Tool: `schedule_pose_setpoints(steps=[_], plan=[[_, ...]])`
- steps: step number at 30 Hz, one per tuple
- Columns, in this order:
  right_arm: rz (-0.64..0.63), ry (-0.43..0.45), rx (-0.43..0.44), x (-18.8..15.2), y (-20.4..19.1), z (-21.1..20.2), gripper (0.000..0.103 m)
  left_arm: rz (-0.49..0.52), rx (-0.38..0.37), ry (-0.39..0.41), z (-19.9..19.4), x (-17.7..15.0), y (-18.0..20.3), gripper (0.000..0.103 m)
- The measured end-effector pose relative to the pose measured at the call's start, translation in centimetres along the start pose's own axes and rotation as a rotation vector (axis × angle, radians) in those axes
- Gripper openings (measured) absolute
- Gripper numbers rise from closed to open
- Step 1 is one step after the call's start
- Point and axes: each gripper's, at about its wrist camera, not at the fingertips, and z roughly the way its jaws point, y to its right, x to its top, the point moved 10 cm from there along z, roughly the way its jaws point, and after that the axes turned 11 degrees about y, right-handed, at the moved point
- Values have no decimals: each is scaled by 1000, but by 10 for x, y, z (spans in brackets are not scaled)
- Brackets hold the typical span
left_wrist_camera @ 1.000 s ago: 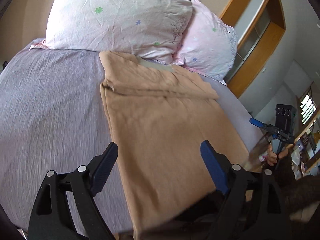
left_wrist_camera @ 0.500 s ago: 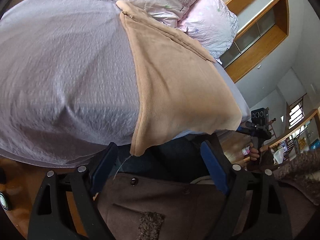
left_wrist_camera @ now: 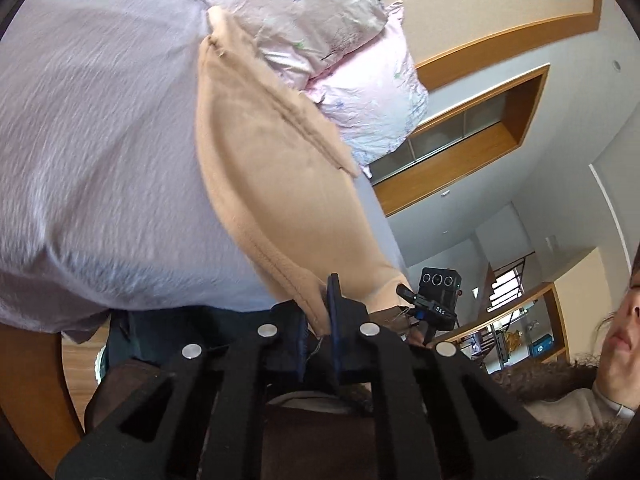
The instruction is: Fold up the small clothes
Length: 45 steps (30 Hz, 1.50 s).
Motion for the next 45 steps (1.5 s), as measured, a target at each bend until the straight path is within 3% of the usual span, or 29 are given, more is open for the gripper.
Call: schedule_pose_setpoints(steps=[5,10,15,19,23,26,28,29,30,31,32,37,40,43,45], plan=[[-119,114,9,74,-25,9,6,50,38,58,20,61,6,8],[-178,231,-47,174,-23,48,6,60,75,160,60,157,-2,7],[-124,303,-165,274,31,103,6,60,184,230,118,254,-35,6],[-7,306,-317,316,113,145,6,12,290,216,167,295,-83,5],[123,239,-481,315,184,175,7,-33,384,168,195,301,-125,5],[229,178,-568,308,213,186,18,-136,355,176,194,301,-139,7],[223,215,-623,312,212,175,66,-177,309,200,182,304,-135,14],[199,266,-629,317,204,165,77,-170,299,211,174,307,-130,33],[165,320,-634,322,194,155,84,-152,303,222,164,308,-124,45],[129,352,-622,323,182,147,84,-129,312,237,154,310,-118,74],[105,352,-594,321,171,143,84,-102,319,252,143,308,-111,84],[96,243,-466,277,138,145,83,-23,367,141,112,267,-96,84],[112,101,-586,237,160,155,79,-38,386,57,106,234,-101,84],[49,192,-550,238,150,147,81,-31,418,8,108,215,-104,84],[61,246,-472,241,141,142,84,-29,426,-17,113,204,-105,84]])
